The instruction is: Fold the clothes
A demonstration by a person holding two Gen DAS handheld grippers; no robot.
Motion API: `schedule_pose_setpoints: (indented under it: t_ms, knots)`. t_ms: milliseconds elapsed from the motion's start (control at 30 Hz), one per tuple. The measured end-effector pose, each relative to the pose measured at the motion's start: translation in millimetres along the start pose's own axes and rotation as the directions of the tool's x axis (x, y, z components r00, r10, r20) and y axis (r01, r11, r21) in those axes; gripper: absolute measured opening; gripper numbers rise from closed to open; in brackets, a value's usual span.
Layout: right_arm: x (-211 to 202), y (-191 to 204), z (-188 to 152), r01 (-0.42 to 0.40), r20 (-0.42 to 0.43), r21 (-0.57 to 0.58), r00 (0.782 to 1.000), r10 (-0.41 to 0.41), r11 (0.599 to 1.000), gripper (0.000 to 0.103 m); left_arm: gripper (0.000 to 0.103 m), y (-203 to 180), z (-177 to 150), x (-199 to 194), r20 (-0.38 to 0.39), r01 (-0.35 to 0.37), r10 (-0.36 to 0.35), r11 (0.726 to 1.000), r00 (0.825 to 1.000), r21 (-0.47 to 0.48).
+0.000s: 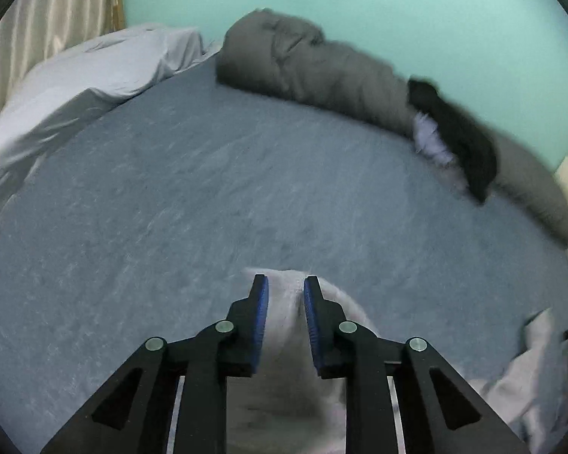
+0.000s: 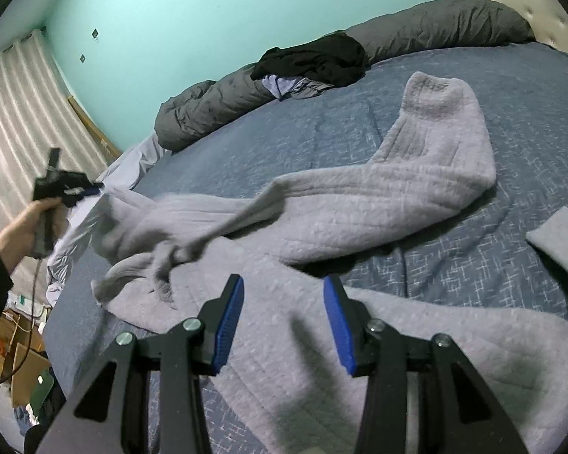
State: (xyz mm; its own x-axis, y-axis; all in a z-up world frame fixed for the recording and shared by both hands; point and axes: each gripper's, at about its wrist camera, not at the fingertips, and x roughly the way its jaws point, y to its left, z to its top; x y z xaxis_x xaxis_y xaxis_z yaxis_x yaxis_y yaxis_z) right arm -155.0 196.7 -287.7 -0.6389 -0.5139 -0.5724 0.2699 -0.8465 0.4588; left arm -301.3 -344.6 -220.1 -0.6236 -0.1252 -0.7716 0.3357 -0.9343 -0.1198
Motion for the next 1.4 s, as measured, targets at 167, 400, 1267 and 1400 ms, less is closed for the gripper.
schedule_pose_setpoints:
  t_ms: [167, 400, 1267, 1400]
  knots:
    - [2, -1, 0, -0.011, -0.007, 0.003, 1.0, 0.011, 1.0, 0.044, 0.044, 23, -49, 1, -0.044, 0.035, -0.036, 0.999, 0.998, -0.01]
    - [4, -2, -2, -0.02, -0.012, 0.015, 1.0, 0.02, 1.0, 0.044, 0.055, 55, -129, -27, -0.05, 0.08, -0.082, 0.996, 0.995, -0.041]
    - [43, 48, 7, -0.08, -0.091, -0.055, 0.993, 0.075, 0.995, 0.061, 0.034, 78, -200, -22, 0.067, 0.175, -0.162, 0.937, 0.984, -0.302]
    - [81, 72, 33, -0.134, -0.187, -0.05, 0.975, 0.123, 0.99, 0.067, 0.034, 79, -203, -25, 0.07, 0.174, -0.16, 0.938, 0.985, -0.3]
